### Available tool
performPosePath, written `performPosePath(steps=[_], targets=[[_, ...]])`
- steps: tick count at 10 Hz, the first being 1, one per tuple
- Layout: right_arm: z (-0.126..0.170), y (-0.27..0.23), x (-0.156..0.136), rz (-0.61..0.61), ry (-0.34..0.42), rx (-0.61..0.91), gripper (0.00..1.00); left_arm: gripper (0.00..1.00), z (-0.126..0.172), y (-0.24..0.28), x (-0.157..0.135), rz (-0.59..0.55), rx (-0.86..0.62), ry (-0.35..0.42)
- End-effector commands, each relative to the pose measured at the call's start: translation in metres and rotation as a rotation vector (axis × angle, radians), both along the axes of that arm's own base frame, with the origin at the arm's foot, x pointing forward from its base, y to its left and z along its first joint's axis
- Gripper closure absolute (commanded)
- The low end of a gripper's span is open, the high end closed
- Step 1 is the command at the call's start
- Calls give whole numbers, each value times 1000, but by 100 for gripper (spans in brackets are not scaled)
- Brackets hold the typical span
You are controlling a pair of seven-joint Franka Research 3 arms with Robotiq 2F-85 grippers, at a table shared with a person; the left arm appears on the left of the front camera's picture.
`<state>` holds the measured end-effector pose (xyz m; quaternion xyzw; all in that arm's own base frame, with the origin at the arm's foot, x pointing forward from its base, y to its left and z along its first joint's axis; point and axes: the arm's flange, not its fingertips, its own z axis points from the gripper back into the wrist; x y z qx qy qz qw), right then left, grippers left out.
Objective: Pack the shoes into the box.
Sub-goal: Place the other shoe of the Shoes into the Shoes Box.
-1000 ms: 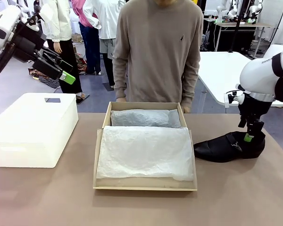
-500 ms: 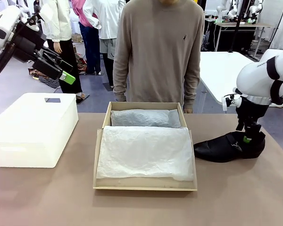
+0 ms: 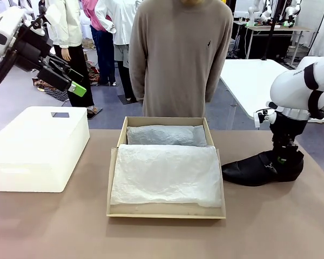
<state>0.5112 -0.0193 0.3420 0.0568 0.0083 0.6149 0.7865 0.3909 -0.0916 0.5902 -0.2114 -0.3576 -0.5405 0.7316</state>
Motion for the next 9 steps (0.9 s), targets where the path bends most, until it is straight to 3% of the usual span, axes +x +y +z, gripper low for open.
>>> performPosePath(steps=[1,2,9], targets=[[4,-2,5,-1,16,12,91,0,-1,1,1,-21,-17,-15],[5,-3,5,-3,21,18,100,0,-1,1,1,-21,-17,-15],[18,-13,3,-27,-2,55,100,0,-1,1,1,-21,-17,-15]])
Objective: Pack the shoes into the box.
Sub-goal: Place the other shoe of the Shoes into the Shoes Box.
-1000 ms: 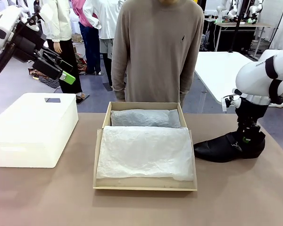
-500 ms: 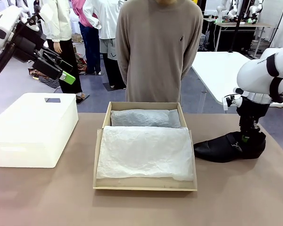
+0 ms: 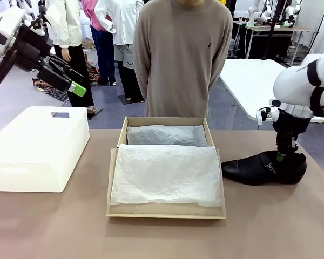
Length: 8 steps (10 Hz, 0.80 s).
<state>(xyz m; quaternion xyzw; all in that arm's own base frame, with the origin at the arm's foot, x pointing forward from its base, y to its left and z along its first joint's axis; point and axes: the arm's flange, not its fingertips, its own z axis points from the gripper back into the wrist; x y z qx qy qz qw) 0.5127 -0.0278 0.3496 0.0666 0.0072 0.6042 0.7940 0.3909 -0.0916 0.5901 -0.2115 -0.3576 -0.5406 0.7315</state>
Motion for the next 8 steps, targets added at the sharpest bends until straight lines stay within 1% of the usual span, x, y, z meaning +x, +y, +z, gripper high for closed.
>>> performPosePath(steps=[1,3,5,7,8], targets=[[19,-8,6,-45,-26,50,100,0,-1,1,1,-21,-17,-15],[52,-15,17,-111,-61,-11,100,0,-1,1,1,-21,-17,-15],[90,-16,29,-192,-79,-46,100,0,-1,1,1,-21,-17,-15],[127,-6,35,-345,-64,-79,100,0,-1,1,1,-21,-17,-15],[148,-2,36,-490,-62,-81,100,0,-1,1,1,-21,-17,-15]])
